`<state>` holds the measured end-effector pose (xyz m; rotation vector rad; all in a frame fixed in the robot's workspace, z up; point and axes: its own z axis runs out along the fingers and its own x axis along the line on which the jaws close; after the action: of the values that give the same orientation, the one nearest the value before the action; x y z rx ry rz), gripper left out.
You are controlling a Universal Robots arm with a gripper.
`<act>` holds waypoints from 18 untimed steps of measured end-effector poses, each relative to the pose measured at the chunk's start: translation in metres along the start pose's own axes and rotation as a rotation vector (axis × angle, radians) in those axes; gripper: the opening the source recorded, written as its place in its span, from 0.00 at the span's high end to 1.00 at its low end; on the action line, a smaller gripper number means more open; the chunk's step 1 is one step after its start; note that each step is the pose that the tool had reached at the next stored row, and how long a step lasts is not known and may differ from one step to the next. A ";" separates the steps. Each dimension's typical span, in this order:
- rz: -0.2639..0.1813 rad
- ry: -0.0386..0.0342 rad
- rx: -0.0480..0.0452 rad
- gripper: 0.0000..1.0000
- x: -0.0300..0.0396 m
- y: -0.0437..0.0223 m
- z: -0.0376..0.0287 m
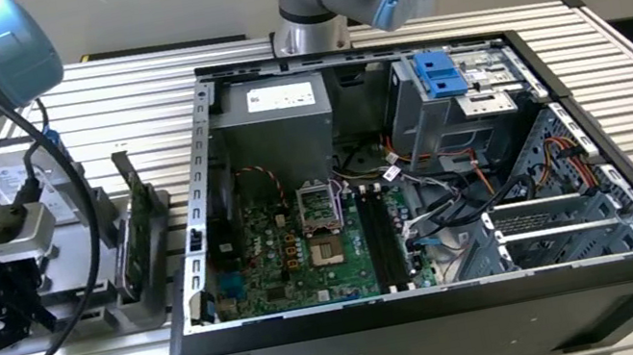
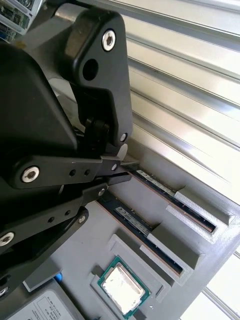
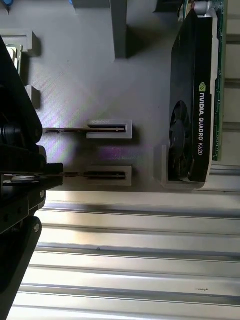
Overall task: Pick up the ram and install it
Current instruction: 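Pick up the ram and move it above insertion slot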
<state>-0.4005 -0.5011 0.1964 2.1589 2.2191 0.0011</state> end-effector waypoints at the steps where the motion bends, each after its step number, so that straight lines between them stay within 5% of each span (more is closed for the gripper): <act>1: 0.000 0.0000 0.0000 1.00 0.0000 0.0000 0.0000; 18: 0.000 0.0000 0.0000 1.00 0.0000 0.0000 0.0006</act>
<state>-0.4005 -0.5011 0.1958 2.1589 2.2192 0.0011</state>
